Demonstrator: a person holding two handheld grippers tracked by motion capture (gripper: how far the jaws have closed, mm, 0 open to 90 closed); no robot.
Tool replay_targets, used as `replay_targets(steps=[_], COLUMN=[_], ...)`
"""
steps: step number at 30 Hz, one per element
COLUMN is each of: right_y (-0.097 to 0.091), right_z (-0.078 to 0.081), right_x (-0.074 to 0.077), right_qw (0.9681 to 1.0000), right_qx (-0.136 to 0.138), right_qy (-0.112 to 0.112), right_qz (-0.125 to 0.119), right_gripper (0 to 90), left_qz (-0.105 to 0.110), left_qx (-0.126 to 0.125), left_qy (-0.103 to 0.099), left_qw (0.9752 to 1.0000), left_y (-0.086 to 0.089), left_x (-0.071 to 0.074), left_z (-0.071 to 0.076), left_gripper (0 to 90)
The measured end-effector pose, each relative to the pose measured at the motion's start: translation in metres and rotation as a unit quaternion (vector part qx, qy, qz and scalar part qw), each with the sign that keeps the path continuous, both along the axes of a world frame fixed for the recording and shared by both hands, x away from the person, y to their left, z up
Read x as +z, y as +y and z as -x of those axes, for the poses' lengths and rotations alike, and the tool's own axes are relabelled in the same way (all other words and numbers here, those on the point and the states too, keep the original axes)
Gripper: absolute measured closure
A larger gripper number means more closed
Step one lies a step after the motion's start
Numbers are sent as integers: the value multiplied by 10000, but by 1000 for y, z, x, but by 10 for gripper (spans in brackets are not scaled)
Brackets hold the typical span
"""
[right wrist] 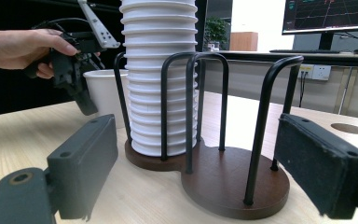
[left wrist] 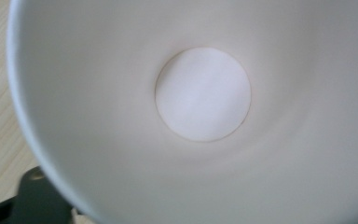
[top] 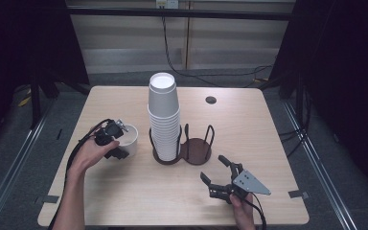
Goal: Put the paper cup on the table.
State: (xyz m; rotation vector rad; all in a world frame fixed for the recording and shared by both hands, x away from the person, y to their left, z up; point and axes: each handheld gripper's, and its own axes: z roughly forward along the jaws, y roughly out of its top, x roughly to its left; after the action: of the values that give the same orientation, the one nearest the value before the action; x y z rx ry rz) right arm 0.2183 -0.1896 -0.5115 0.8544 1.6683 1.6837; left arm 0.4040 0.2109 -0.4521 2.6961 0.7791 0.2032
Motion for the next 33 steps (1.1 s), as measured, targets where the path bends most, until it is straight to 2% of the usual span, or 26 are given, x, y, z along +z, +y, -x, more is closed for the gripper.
replay_targets(steps=[1,6,7,12,17,19,21,22,24,25,27,30,32,33], right_y=[0,0,0,0,0,0,0,0,0,0,0,0,0,0], right_z=[0,0,0,0,0,0,0,0,0,0,0,0,0,0], right_x=[0,0,0,0,0,0,0,0,0,0,0,0,0,0], right_qw=[10000,10000,10000,10000,10000,10000,10000,10000,10000,10000,10000,10000,10000,10000], right_qx=[2,1,0,1,2,1,2,2,1,3,0,2,1,2], right_qy=[4,3,4,2,2,3,2,2,2,1,5,0,-2,1], right_qz=[-3,-3,-4,-2,-1,-3,-1,-1,-4,-1,-1,0,0,-1], right_gripper=[127,128,127,127,128,127,127,127,127,127,127,127,127,127], left_qz=[136,257,430,611,1124,1366,1739,1797,1759,1786,1939,2192,2399,2457], left_qx=[-11,39,93,221,310,387,385,382,414,461,531,664,765,819], left_qy=[8,-91,-158,-289,-452,-609,-714,-720,-817,-878,-971,-1134,-1232,-1279], left_qw=[9999,9996,9989,9975,9922,9880,9814,9803,9801,9789,9748,9668,9599,9574], left_y=[5,11,16,26,35,38,39,39,38,38,40,43,44,45], left_x=[1,6,10,17,21,23,23,24,24,24,23,20,18,18], left_z=[3,9,13,21,31,36,40,42,46,49,53,60,65,67], left_gripper=[172,176,176,168,170,167,164,164,162,161,160,161,160,160])
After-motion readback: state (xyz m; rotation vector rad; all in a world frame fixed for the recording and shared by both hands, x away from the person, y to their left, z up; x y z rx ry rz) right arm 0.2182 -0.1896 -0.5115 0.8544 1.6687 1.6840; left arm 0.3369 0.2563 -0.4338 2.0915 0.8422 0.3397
